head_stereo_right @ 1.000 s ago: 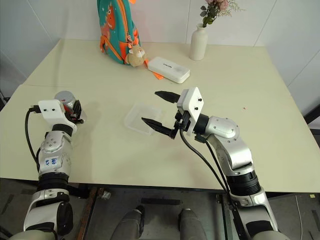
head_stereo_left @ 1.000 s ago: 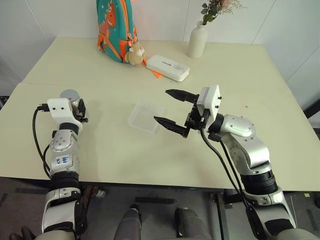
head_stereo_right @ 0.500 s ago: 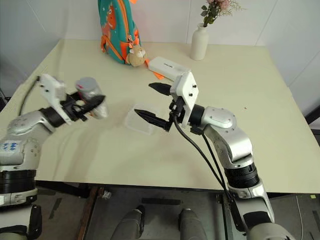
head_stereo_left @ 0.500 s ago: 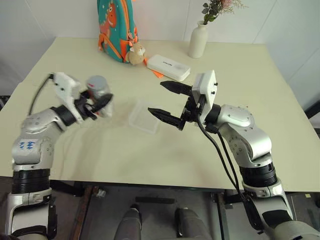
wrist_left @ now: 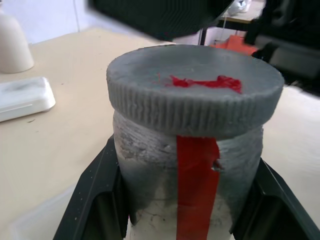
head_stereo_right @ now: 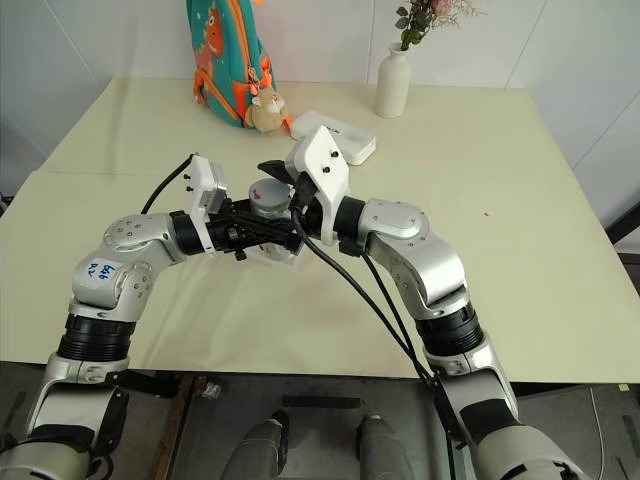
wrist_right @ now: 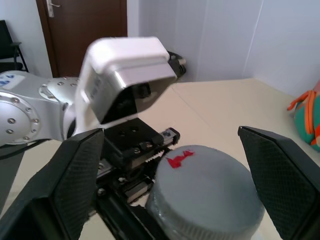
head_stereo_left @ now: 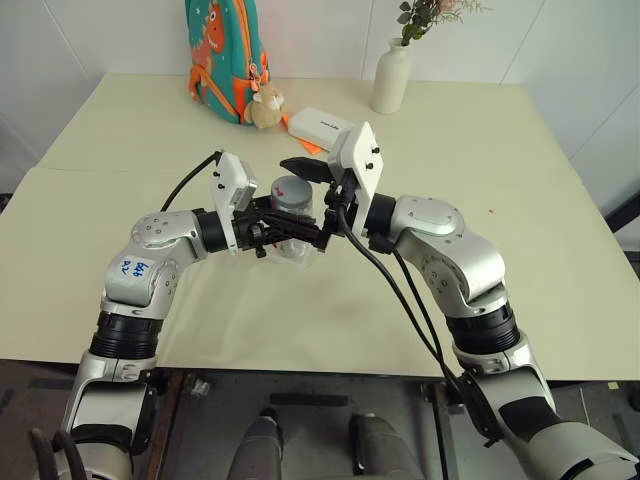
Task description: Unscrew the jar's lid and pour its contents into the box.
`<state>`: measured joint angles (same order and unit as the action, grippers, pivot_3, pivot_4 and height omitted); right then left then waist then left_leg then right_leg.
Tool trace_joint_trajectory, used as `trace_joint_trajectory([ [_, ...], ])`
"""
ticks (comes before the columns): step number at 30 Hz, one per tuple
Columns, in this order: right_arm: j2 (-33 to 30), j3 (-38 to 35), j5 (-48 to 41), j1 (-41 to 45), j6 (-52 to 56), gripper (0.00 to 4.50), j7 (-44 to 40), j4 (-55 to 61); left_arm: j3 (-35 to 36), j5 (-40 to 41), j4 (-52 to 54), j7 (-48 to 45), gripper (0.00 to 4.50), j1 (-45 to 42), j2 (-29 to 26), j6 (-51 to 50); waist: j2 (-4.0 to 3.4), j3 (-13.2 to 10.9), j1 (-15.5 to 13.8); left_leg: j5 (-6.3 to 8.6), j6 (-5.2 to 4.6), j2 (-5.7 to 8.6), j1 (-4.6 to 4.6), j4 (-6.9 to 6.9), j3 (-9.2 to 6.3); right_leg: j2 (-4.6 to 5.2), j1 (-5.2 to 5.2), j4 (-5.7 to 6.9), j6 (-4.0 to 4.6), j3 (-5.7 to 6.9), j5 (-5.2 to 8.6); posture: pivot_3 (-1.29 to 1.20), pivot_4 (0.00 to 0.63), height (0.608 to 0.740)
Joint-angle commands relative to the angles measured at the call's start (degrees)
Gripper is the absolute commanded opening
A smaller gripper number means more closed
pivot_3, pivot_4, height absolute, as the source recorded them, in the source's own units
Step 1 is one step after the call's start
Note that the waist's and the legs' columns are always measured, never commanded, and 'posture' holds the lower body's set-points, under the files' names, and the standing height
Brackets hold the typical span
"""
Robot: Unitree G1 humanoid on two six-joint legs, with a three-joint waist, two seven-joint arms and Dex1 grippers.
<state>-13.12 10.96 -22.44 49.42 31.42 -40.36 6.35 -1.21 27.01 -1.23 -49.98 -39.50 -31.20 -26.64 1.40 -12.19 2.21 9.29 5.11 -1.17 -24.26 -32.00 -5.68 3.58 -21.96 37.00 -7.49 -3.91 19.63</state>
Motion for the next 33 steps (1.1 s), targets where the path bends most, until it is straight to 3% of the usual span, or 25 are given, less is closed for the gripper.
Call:
trace_joint_trajectory([
  [1, -0.5, -1.2, 0.6, 1.8, -1.0, 4.50, -0.3, -0.4, 0.7, -0.1, 0.8, -0.9, 2.01, -1.7, 0.4, 0.8, 0.00, 0.0, -0.1, 0.00, 0.00, 0.00, 0.00, 0.00, 0.00, 0.00, 0.00, 0.00, 0.00, 0.00, 0.00, 0.00, 0.150, 0.740],
  [12, -1.7, -3.6, -1.9, -0.1, 0.9, 4.50, -1.0, 0.5, 1.2, -0.8, 1.3, -1.3, 2.01, -1.0, 0.4, 0.9, 0.00, 0.0, -0.1, 0.00, 0.00, 0.00, -0.01, 0.00, 0.00, 0.00, -0.01, 0.01, -0.01, 0.00, 0.01, 0.00, 0.150, 0.740],
  [15, -1.5, -4.2, -2.9, -0.6, 1.9, 3.94, -1.1, 0.7, 1.2, -0.9, 1.3, -1.3, 2.01, -1.1, 0.5, 1.0, 0.00, 0.0, -0.1, 0.00, 0.00, 0.00, -0.01, -0.01, 0.00, 0.00, -0.01, 0.01, -0.01, 0.00, 0.01, 0.00, 0.150, 0.740],
  [19, -1.5, -4.1, -3.4, -1.2, 2.2, 2.59, -1.4, 0.6, 1.3, -0.6, 1.7, -1.1, 2.01, -1.6, 0.7, 0.8, 0.00, 0.0, 0.0, 0.00, 0.00, 0.00, -0.01, 0.01, 0.00, -0.01, -0.02, 0.01, -0.01, 0.00, 0.01, 0.00, 0.150, 0.740],
  [24, -1.3, -4.7, -4.9, -0.7, 2.2, 2.55, -2.1, 0.3, 1.7, -0.1, 1.5, -1.7, 2.01, -2.2, 0.6, 0.8, 0.00, 0.0, -0.1, 0.00, 0.00, 0.00, -0.01, 0.00, 0.00, 0.00, -0.01, 0.01, -0.01, 0.00, 0.01, 0.00, 0.150, 0.740],
  [27, -3.0, -4.7, -6.4, 0.6, 1.3, 2.55, -7.1, -0.7, 1.9, 0.8, 0.2, -4.7, 2.01, -2.6, 0.2, 1.9, 0.00, 0.0, -0.1, 0.00, 0.00, 0.00, -0.01, 0.00, 0.00, 0.00, -0.01, 0.01, -0.01, 0.00, 0.01, 0.00, 0.150, 0.740],
  [31, -7.5, -4.2, -10.4, 2.3, 0.6, 2.55, -21.7, -3.3, 1.8, 2.1, -3.8, -14.8, 2.01, -3.3, -1.8, 4.9, -0.01, 0.0, -0.2, 0.00, 0.00, 0.00, -0.01, 0.00, 0.02, -0.01, 0.00, -0.03, -0.01, 0.00, 0.01, 0.00, 0.150, 0.740],
  [33, -8.7, -3.8, -10.5, 3.3, 0.1, 2.55, -25.2, -4.9, 1.8, 2.2, -5.4, -17.6, 2.01, -4.2, -2.1, 6.1, -0.01, 0.0, -0.1, 0.00, 0.00, 0.00, -0.01, 0.00, 0.03, -0.02, 0.00, -0.02, -0.01, 0.00, 0.01, 0.00, 0.150, 0.740],
])
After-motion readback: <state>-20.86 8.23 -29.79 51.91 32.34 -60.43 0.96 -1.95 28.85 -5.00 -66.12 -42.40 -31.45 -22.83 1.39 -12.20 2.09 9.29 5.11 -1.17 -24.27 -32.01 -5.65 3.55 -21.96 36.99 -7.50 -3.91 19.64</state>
